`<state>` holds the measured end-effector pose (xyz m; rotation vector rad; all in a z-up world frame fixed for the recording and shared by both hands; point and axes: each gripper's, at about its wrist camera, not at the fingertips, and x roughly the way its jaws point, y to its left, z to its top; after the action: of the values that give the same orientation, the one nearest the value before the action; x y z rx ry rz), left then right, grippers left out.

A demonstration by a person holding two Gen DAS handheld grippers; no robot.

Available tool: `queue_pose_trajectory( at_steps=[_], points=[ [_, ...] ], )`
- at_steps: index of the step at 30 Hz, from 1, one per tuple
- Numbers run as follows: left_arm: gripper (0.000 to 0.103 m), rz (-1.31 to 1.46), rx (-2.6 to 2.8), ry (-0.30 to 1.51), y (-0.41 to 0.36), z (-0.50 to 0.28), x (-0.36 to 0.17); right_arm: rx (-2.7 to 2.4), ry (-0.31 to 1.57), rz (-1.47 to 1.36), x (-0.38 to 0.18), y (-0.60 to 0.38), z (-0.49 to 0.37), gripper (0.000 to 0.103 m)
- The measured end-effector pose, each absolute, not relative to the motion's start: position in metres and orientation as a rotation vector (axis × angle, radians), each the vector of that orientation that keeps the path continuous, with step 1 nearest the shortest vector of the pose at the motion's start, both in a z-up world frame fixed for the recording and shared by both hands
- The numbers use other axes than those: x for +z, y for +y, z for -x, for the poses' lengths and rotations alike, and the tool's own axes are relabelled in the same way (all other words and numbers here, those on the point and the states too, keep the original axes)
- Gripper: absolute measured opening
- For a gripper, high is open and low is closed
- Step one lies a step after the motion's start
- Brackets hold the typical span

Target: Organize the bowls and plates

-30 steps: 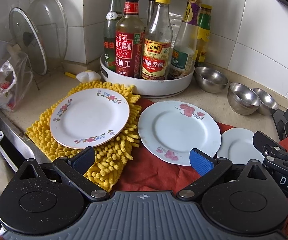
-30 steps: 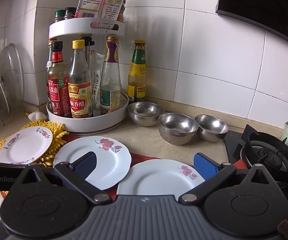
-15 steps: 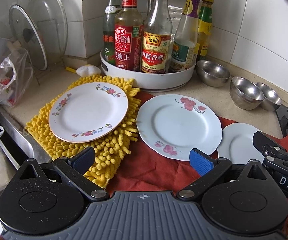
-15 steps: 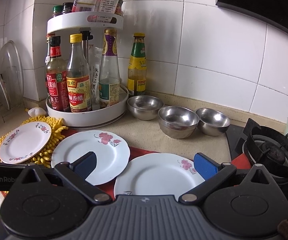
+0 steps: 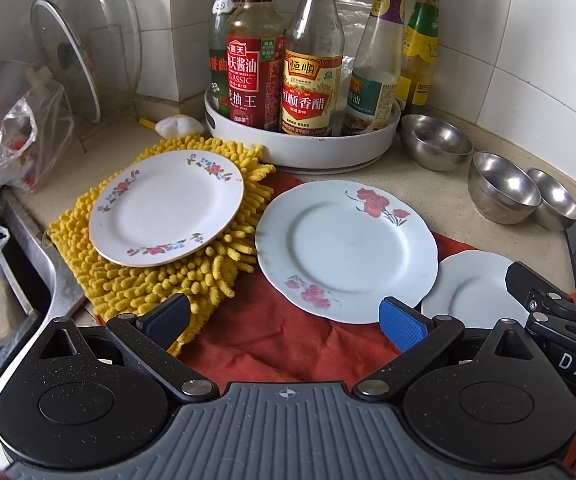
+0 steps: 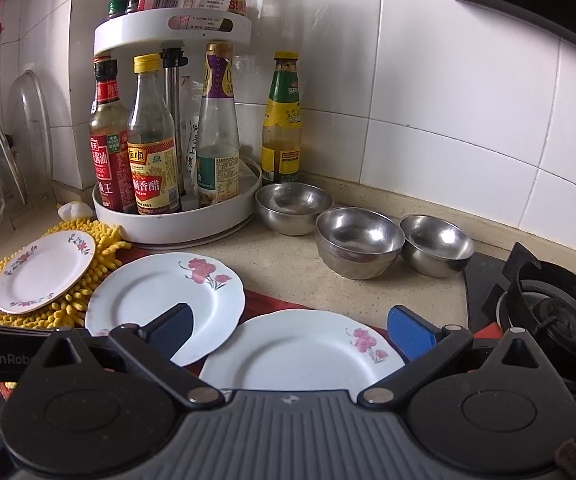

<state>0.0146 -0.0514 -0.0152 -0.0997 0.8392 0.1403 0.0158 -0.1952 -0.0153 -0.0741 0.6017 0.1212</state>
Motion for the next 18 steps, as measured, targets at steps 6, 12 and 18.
queue_pose_trajectory(
  at_steps=[6, 12, 18],
  points=[
    [0.102, 0.124, 0.194, 0.852, -0.067, -0.017, -0.019, 0.187, 0.605, 0.104, -0.019, -0.208, -0.030, 0.100],
    [0.102, 0.145, 0.233, 0.852, -0.076, -0.020, -0.025, 0.262, 0.608, 0.137, -0.025, -0.219, -0.047, 0.100],
    [0.100, 0.176, 0.224, 0.865, -0.060, -0.031, -0.035, 0.357, 0.632, 0.177, -0.029, -0.211, -0.078, 0.096]
  ],
)
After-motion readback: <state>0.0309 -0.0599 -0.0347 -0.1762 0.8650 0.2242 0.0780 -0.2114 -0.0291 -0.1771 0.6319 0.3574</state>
